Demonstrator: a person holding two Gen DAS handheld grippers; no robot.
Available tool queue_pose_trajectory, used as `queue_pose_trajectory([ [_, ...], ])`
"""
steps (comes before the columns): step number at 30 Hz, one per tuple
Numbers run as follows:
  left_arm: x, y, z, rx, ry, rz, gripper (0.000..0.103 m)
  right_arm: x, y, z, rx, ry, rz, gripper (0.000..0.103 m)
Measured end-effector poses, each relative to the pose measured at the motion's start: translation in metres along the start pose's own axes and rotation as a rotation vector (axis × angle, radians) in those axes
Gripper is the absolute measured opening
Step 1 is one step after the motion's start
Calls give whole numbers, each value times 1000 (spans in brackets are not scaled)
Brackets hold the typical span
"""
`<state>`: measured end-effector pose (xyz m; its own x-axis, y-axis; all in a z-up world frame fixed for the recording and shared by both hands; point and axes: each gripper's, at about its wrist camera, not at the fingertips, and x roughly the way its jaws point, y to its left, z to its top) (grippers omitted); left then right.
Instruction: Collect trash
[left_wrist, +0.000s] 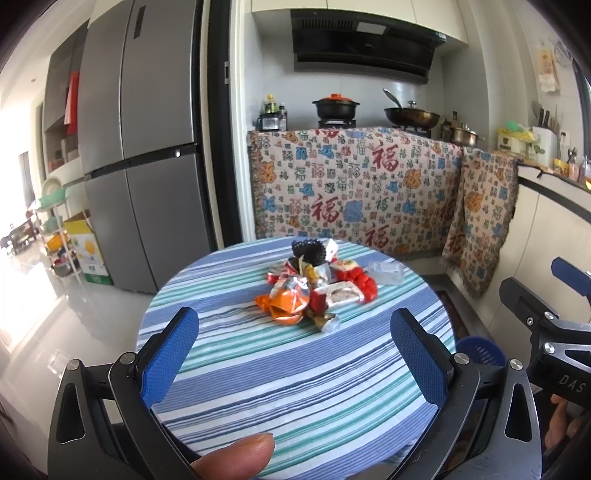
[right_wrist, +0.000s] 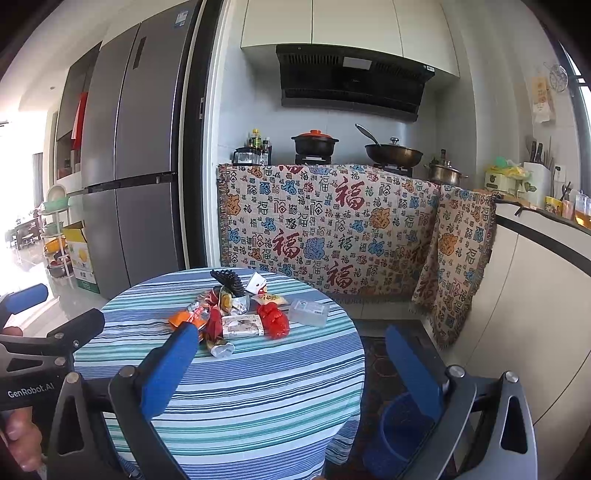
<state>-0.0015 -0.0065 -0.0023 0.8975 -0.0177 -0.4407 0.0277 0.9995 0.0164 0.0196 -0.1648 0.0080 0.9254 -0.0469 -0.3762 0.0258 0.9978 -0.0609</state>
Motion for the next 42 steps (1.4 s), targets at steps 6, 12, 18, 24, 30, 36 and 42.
queue_pose_trajectory([
  [6,0,-4,-4,1,1,-1,103,1,0,0,2,4,0,103],
  [12,1,-6,-7,1,2,1,103,3,0,-2,1,6,0,103],
  [18,2,-5,-13,-3,4,6,103,3,0,-3,2,4,-2,103],
  [24,5,-1,-15,-9,13,8,103,4,0,-6,2,9,-4,103],
  [30,10,8,-11,-22,28,19,103,5,0,-7,3,12,-4,103],
  [36,21,15,-14,-35,60,35,103,9,0,-11,2,25,-1,103],
  [42,44,23,-22,-62,111,47,103,21,-1,-15,9,45,5,103],
])
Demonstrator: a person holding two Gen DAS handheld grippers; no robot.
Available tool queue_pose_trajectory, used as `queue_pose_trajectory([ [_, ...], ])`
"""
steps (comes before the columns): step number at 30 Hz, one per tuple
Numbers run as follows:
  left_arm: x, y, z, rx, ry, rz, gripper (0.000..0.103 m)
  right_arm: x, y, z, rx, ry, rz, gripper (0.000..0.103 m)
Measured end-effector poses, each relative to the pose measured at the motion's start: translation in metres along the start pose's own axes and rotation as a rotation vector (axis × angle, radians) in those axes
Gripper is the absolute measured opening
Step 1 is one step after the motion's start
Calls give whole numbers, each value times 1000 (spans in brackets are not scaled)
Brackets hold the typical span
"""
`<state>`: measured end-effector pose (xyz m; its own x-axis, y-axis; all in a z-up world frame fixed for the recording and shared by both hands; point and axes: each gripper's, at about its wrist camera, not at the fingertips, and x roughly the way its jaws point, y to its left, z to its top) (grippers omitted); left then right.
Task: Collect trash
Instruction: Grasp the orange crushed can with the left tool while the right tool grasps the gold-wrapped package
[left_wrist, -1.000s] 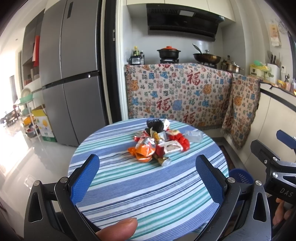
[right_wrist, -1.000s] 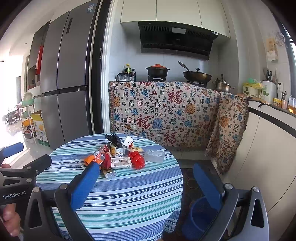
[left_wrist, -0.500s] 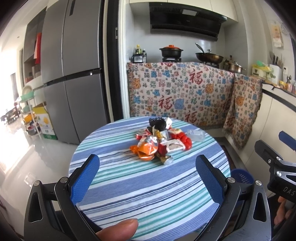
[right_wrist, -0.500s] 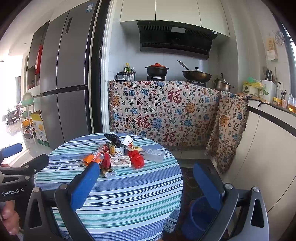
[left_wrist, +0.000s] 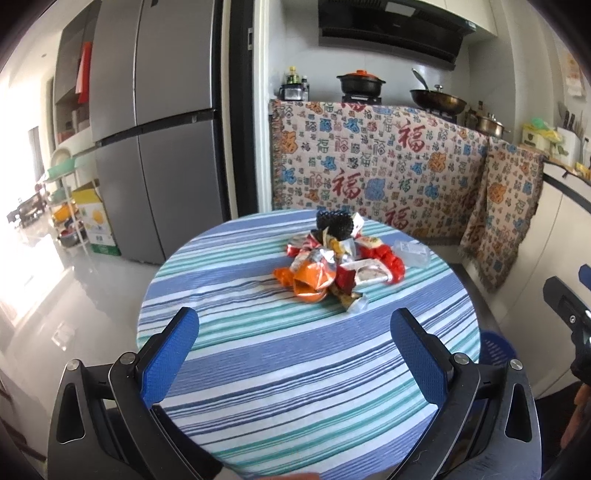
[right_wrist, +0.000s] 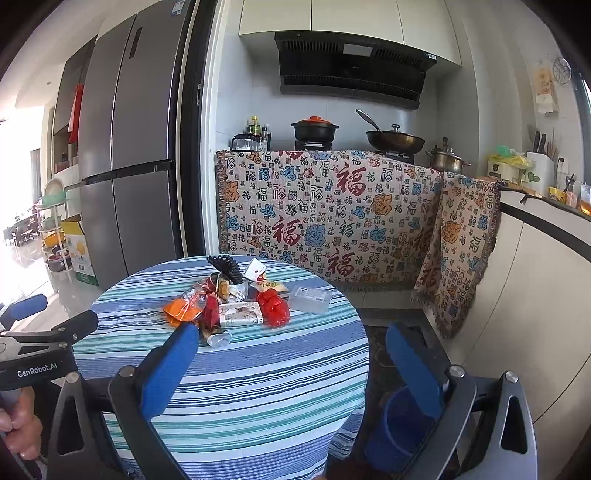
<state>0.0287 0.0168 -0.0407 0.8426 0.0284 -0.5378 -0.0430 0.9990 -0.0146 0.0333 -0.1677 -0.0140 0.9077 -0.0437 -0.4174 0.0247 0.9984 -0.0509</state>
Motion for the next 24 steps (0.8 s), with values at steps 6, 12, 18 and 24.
queue_pose_trajectory([
  [6,41,4,-10,7,60,13,103,22,-2,-8,16,27,14,103],
  [12,99,20,-14,-23,160,-54,103,58,-6,-25,29,78,25,103],
  [18,152,24,-11,9,215,-87,103,101,-11,-50,37,185,24,103],
  [24,203,14,-14,62,273,-107,102,145,-4,-66,5,291,46,103],
])
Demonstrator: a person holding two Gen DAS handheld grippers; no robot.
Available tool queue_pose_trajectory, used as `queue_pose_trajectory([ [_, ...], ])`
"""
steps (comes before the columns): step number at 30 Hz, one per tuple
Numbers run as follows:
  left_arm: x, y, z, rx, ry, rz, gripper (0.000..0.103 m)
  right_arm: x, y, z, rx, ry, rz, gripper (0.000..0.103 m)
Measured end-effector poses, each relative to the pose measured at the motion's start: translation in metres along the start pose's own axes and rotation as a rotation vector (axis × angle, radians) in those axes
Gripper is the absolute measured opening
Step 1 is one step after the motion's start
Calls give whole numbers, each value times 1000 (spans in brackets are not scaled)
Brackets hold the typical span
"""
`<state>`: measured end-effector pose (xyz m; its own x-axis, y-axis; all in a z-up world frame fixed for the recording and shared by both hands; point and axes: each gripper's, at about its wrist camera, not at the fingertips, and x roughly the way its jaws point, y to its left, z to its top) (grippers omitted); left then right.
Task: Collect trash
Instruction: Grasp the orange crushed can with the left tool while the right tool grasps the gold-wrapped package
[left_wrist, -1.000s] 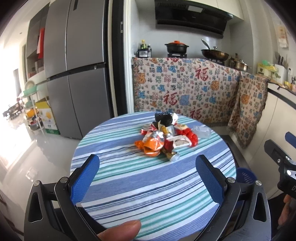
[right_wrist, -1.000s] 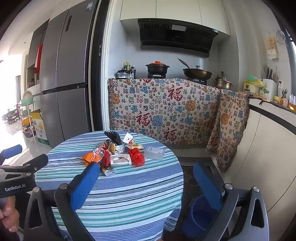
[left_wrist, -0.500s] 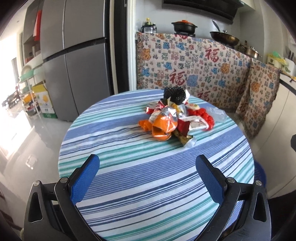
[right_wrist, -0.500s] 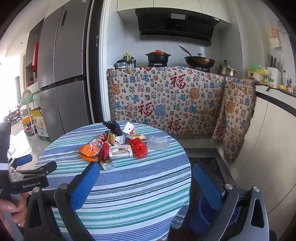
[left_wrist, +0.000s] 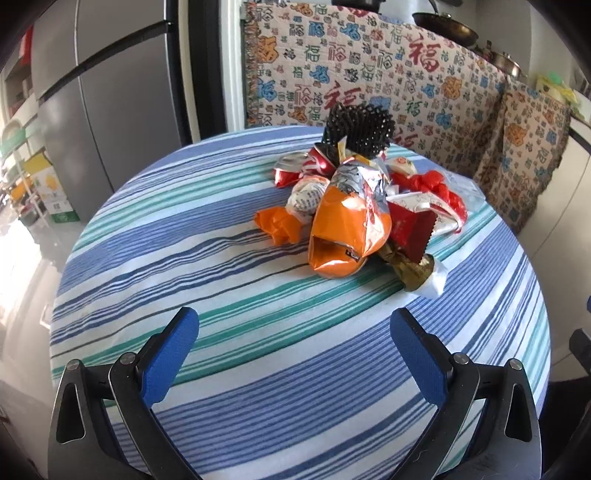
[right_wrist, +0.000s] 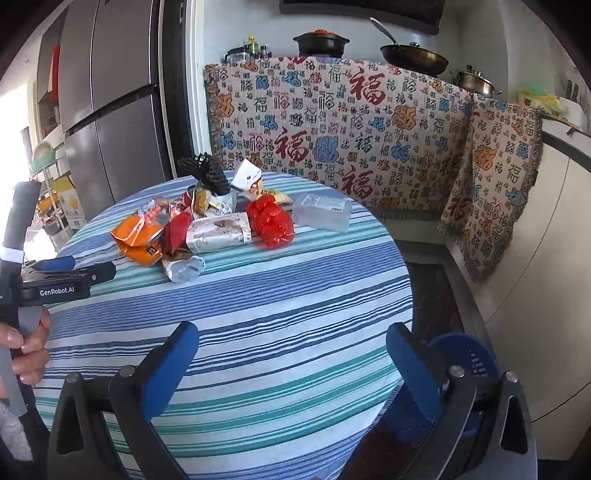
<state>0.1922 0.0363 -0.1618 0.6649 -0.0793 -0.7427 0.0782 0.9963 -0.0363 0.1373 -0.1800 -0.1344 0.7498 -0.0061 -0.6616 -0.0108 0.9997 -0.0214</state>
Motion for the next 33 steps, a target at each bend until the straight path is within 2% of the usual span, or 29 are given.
queue_pose_trajectory([
  [4,28,-4,8,39,18,6,102,38,9,5,-53,69,31,103],
  [9,44,-2,18,42,0,-8,102,79,22,3,-122,140,72,103],
  [14,55,-6,28,65,-9,-16,100,98,28,-1,-149,201,89,103],
  [20,62,-10,35,65,-4,-55,81,107,28,5,-131,227,127,103],
  [21,62,-11,35,67,-5,-63,74,108,29,5,-134,224,130,103],
  [23,61,-15,34,75,-2,-88,47,108,28,5,-135,219,131,103],
  [26,55,-16,31,84,-13,-79,48,109,28,5,-135,217,130,103],
  [33,16,20,8,0,5,-85,48,109,27,6,-136,218,132,103],
])
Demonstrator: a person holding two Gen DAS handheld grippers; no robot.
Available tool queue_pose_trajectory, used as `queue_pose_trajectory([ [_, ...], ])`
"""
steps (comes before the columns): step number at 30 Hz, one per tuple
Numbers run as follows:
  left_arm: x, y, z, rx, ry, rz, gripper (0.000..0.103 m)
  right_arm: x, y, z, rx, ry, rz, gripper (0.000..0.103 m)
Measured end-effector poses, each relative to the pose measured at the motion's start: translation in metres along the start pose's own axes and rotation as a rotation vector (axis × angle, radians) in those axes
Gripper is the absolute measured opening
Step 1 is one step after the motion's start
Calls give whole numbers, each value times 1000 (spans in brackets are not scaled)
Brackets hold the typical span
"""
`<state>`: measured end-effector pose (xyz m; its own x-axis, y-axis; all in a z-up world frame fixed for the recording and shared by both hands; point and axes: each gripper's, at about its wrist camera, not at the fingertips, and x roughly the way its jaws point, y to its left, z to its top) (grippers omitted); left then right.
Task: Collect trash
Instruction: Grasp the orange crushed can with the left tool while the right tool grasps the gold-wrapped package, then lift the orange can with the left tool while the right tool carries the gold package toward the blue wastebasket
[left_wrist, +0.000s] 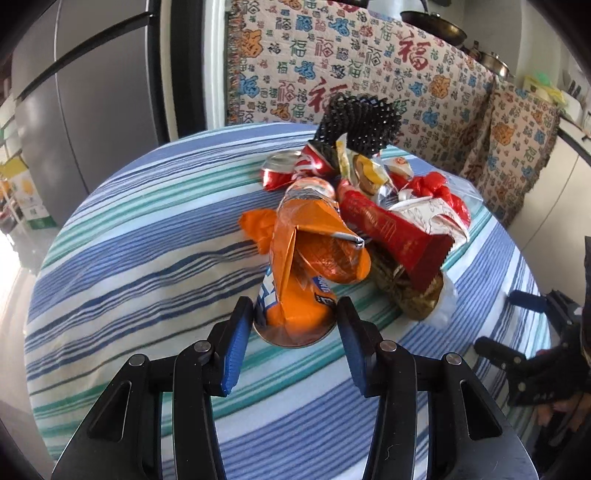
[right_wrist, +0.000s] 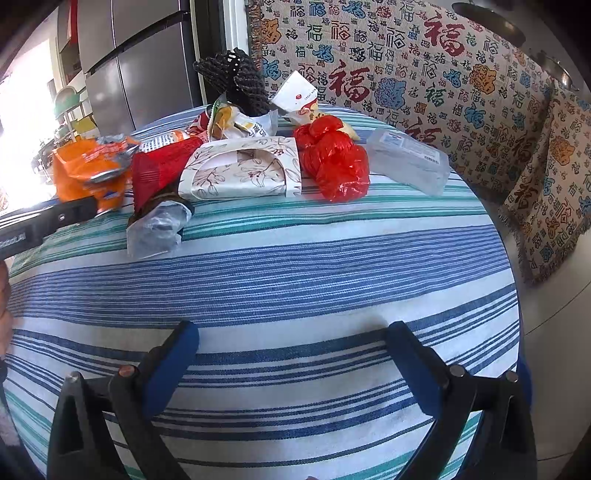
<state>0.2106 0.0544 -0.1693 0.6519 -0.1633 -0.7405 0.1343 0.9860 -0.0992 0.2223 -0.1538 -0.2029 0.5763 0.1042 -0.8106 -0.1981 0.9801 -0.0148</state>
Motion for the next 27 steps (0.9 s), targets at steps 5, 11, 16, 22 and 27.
queue_pose_trajectory([
  [5,-21,26,-25,-57,32,5,49,-1,5,1,-33,14,27,103],
  [11,-7,26,-30,-56,53,11,72,12,45,17,-161,23,124,103],
  [16,2,27,-29,-72,63,24,81,31,76,45,-246,31,186,103],
  [22,-1,18,-33,17,106,-29,90,43,79,65,-203,-8,203,96],
  [27,-5,16,-40,102,140,-64,92,35,67,63,-176,-33,202,51],
])
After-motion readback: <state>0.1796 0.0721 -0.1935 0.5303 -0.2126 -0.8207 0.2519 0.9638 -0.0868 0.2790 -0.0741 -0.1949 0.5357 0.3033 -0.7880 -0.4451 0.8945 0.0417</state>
